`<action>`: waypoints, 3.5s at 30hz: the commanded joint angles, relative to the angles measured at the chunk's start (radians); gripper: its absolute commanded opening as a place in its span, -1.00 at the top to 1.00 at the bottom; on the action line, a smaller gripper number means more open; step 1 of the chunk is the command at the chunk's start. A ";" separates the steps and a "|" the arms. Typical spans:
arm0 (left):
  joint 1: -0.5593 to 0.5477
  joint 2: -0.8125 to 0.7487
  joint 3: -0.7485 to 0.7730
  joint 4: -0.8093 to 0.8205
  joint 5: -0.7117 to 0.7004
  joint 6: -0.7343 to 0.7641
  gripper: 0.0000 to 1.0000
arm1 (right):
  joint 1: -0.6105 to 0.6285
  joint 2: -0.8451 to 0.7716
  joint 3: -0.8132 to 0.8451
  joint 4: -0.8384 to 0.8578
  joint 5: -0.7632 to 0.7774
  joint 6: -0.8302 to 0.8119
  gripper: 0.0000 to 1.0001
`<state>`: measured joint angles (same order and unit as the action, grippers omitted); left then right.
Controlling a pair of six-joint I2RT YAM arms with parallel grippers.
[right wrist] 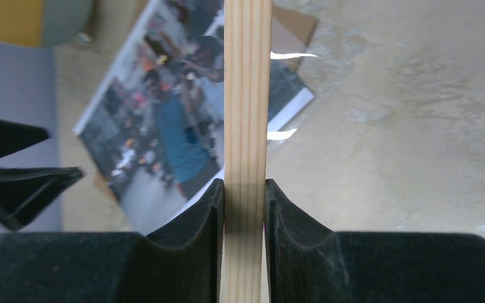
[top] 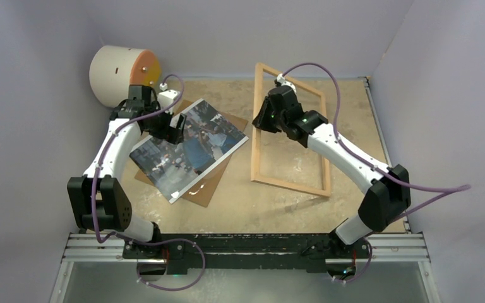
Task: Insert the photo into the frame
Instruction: Turn over the photo frame at the center of the board.
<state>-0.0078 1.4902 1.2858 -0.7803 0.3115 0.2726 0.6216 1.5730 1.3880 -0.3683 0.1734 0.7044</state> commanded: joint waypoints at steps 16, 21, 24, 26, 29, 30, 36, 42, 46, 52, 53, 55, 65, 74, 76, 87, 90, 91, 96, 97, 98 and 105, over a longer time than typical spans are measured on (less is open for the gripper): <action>-0.005 -0.064 0.107 -0.077 0.092 0.026 -1.00 | -0.015 -0.157 0.117 0.285 -0.489 0.415 1.00; -0.007 -0.059 0.099 -0.073 0.092 0.027 -1.00 | -0.073 -0.195 0.003 0.395 -0.595 0.524 1.00; -0.012 -0.058 0.096 -0.068 0.094 0.024 -1.00 | -0.129 -0.217 -0.148 0.576 -0.694 0.653 1.00; -0.016 -0.058 0.094 -0.067 0.090 0.022 -1.00 | -0.158 -0.224 -0.214 0.644 -0.733 0.700 1.00; -0.024 -0.059 0.095 -0.065 0.081 0.022 -1.00 | -0.189 -0.229 -0.259 0.672 -0.767 0.709 1.00; -0.025 -0.059 0.096 -0.065 0.077 0.022 -1.00 | -0.199 -0.231 -0.274 0.694 -0.783 0.722 1.00; -0.046 -0.060 0.099 -0.060 0.064 0.015 -1.00 | -0.247 -0.240 -0.338 0.755 -0.857 0.751 1.00; -0.079 -0.064 0.108 -0.053 0.041 0.011 -1.00 | -0.361 -0.299 -0.429 0.748 -0.943 0.760 0.43; -0.117 -0.060 0.123 -0.051 0.010 0.005 -1.00 | -0.464 -0.341 -0.449 0.657 -0.991 0.694 -0.08; -0.178 -0.050 0.132 -0.045 -0.035 0.002 -1.00 | -0.560 -0.378 -0.368 0.396 -0.982 0.491 -0.56; -0.180 -0.046 0.136 -0.047 -0.035 0.001 -1.00 | -0.579 -0.390 -0.349 0.329 -0.965 0.441 -0.61; -0.184 -0.031 0.149 -0.054 -0.039 0.006 -1.00 | -0.613 -0.423 -0.339 0.273 -0.939 0.396 -0.67; -0.199 0.030 0.225 -0.107 -0.056 0.030 -1.00 | -0.695 -0.490 -0.270 0.099 -0.826 0.267 -0.62; -0.218 0.038 0.180 -0.080 -0.063 0.036 -1.00 | -0.695 -0.433 -0.130 -0.239 -0.527 -0.089 -0.32; -0.230 0.053 0.161 -0.063 -0.082 0.050 -1.00 | -0.692 -0.405 -0.119 -0.273 -0.494 -0.153 -0.23; -0.290 0.153 0.095 0.015 -0.199 0.088 -1.00 | -0.682 -0.360 -0.186 -0.308 -0.329 -0.238 0.20; -0.301 0.165 0.080 0.032 -0.205 0.095 -1.00 | -0.671 -0.343 -0.213 -0.305 -0.299 -0.251 0.28; -0.308 0.171 0.074 0.041 -0.211 0.097 -1.00 | -0.665 -0.335 -0.224 -0.301 -0.294 -0.254 0.29; -0.343 0.196 0.034 0.114 -0.267 0.106 -1.00 | -0.545 -0.279 -0.257 -0.284 -0.197 -0.263 0.29; -0.349 0.205 0.031 0.125 -0.280 0.108 -1.00 | -0.522 -0.264 -0.257 -0.284 -0.178 -0.263 0.29; -0.357 0.221 0.030 0.134 -0.290 0.109 -1.00 | -0.512 -0.249 -0.259 -0.285 -0.168 -0.263 0.29; -0.416 0.284 0.007 0.218 -0.403 0.125 -1.00 | -0.496 -0.207 -0.294 -0.265 -0.071 -0.282 0.35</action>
<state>-0.3935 1.7554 1.3125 -0.6437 -0.0029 0.3668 0.1223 1.3693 1.1023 -0.6533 0.0002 0.4503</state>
